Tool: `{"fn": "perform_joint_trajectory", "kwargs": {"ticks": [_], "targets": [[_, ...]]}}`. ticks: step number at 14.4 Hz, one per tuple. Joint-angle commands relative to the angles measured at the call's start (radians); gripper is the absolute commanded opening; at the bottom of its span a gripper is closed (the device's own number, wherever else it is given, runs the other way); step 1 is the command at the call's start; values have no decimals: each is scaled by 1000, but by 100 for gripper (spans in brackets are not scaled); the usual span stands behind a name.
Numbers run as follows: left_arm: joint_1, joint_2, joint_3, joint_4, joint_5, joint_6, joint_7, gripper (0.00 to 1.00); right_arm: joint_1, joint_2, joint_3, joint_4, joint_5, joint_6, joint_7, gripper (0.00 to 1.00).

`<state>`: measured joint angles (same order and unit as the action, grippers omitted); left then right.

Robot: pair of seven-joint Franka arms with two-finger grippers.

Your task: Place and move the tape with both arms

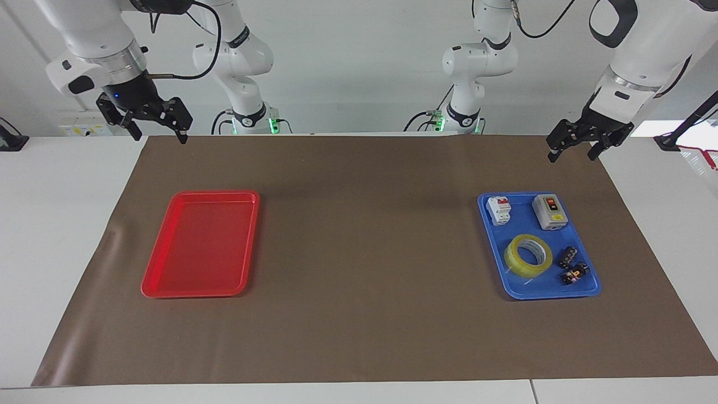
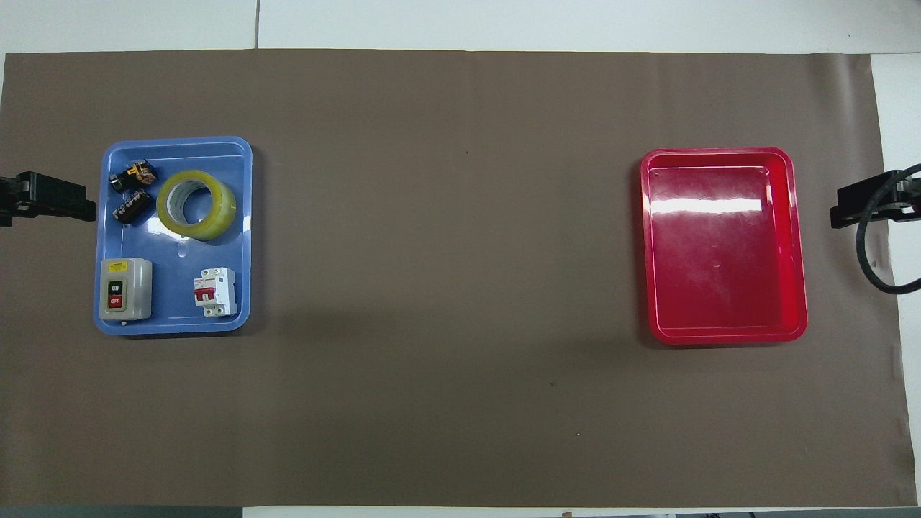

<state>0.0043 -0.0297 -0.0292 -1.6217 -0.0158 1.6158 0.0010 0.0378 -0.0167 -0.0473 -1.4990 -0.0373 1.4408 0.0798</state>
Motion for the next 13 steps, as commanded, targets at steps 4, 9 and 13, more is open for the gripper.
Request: {"fn": "perform_joint_trajectory", "kwargs": {"ticks": [4, 9, 13], "targets": [[0, -35, 8, -36, -10, 4, 5, 100, -4, 1, 1, 3, 11, 0, -22, 100], [0, -35, 8, -37, -10, -27, 14, 100, -4, 1, 1, 2, 14, 0, -18, 100], [2, -30, 8, -38, -10, 10, 14, 100, -6, 1, 1, 2, 14, 0, -17, 100]]}}
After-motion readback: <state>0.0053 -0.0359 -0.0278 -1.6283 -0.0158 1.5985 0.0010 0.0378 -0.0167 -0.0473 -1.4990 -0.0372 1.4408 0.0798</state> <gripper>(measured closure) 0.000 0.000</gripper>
